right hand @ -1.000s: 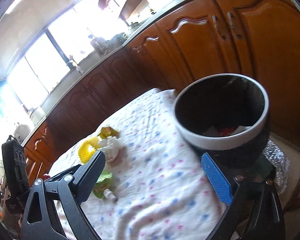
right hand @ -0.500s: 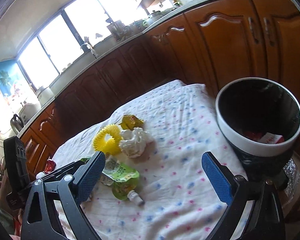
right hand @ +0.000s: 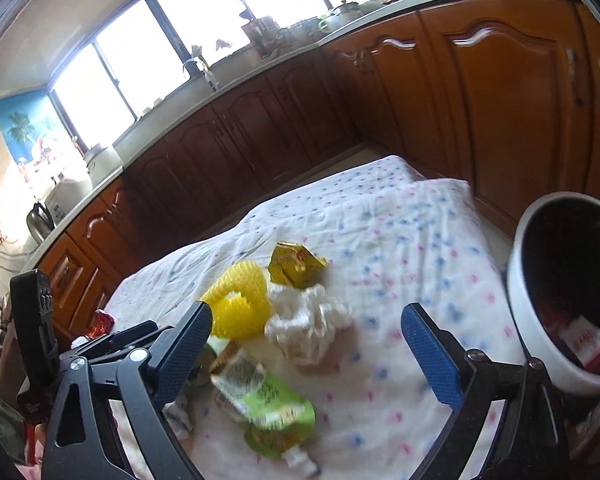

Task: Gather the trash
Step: 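Grasp the yellow foam net with the left tool while the right tool grasps the yellow wrapper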

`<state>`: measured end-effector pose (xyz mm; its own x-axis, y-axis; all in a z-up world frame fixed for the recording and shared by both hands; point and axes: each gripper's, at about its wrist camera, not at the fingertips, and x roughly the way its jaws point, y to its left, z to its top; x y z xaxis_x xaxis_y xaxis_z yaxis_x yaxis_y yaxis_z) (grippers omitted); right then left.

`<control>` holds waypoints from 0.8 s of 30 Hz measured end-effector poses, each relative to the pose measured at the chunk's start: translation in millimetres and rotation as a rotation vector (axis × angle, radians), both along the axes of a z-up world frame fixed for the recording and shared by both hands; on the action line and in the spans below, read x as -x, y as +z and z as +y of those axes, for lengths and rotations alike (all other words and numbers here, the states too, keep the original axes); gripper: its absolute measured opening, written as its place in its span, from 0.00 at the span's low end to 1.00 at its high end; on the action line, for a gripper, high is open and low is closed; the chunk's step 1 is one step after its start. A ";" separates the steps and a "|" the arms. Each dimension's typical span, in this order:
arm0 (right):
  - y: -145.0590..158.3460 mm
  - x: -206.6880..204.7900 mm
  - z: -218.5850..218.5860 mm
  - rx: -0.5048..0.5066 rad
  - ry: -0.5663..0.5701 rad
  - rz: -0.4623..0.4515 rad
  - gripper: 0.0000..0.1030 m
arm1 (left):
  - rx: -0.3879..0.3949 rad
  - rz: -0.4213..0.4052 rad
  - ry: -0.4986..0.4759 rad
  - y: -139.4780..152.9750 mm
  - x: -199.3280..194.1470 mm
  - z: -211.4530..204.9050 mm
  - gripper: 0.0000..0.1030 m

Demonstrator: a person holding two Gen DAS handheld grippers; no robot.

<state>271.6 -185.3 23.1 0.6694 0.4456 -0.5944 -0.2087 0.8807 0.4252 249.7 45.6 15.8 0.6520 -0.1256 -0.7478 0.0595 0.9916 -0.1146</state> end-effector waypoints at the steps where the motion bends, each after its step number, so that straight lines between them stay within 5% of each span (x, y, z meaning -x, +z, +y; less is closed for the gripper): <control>1: -1.0 -6.1 2.6 0.001 0.007 0.006 0.84 | -0.013 0.013 -0.002 -3.2 -6.3 -0.6 0.61; 4: -9.2 -34.1 16.3 0.013 0.043 0.042 0.70 | -0.044 0.045 -0.010 -11.0 -23.3 -2.5 0.60; 11: -32.1 -90.9 47.0 0.022 0.099 0.114 0.65 | -0.087 0.091 -0.022 -25.4 -48.6 -7.7 0.59; 15: -49.0 -119.2 62.3 0.050 0.128 0.175 0.60 | -0.086 0.117 -0.034 -33.7 -58.6 -9.5 0.36; 19: -67.2 -132.0 72.7 0.094 0.154 0.228 0.24 | -0.086 0.132 -0.049 -39.5 -60.3 -13.5 0.11; 21: -64.2 -126.9 69.6 0.088 0.151 0.208 0.20 | -0.072 0.121 -0.048 -37.2 -58.2 -11.7 0.11; 22: -61.8 -124.3 66.5 0.080 0.149 0.200 0.05 | -0.064 0.115 -0.045 -34.7 -57.3 -11.6 0.11; 24: -54.4 -116.6 57.9 0.072 0.127 0.172 0.05 | -0.040 0.093 -0.038 -26.8 -54.2 -11.0 0.10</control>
